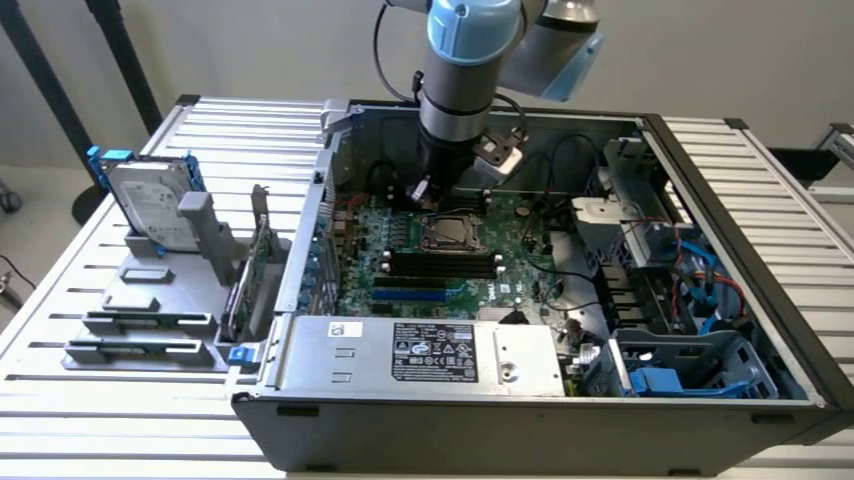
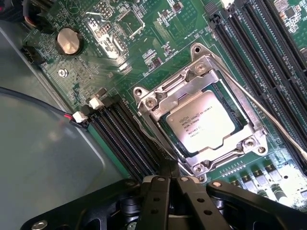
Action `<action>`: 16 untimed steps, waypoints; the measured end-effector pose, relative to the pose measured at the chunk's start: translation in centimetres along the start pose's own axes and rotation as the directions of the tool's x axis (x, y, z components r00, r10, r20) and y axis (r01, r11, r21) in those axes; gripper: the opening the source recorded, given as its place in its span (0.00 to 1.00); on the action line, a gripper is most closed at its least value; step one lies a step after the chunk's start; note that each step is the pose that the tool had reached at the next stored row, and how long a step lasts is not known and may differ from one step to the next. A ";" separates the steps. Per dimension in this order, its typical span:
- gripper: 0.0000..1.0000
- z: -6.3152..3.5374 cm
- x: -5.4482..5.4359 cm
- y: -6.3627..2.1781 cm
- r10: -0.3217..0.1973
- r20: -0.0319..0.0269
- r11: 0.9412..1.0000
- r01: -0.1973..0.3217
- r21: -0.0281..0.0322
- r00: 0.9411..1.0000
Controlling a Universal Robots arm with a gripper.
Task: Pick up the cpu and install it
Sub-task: 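Install the first cpu locking lever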
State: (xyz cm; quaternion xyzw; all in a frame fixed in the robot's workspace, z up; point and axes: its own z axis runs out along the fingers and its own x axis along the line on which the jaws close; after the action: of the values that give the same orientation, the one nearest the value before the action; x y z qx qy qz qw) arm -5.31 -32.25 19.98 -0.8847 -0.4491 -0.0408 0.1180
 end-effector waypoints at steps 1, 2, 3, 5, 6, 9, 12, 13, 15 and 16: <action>0.11 0.00 0.0 0.04 0.000 0.000 1.000 0.000 0.000 1.000; 0.11 0.00 0.1 0.08 -0.001 0.000 1.000 0.001 0.000 1.000; 0.11 0.00 0.1 0.11 -0.001 0.000 1.000 0.001 0.000 1.000; 0.11 0.00 0.1 0.15 -0.001 0.000 1.000 0.001 0.000 1.000; 0.11 0.00 0.1 0.16 -0.001 0.000 1.000 0.001 0.000 1.000; 0.11 -0.01 0.1 0.22 -0.001 0.000 1.000 0.001 0.000 1.000; 0.11 -0.02 0.1 0.28 -0.001 0.000 1.000 0.001 0.000 1.000; 0.11 -0.02 0.2 0.31 -0.001 0.000 1.000 0.001 0.000 1.000; 0.11 -0.03 0.2 0.36 -0.002 0.000 1.000 0.002 0.000 1.000; 0.11 -0.03 0.2 0.38 -0.002 0.000 1.000 0.002 0.000 1.000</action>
State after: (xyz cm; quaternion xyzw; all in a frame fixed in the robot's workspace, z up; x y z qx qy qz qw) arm -4.89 -32.32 19.97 -0.8843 -0.4500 -0.0407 0.1181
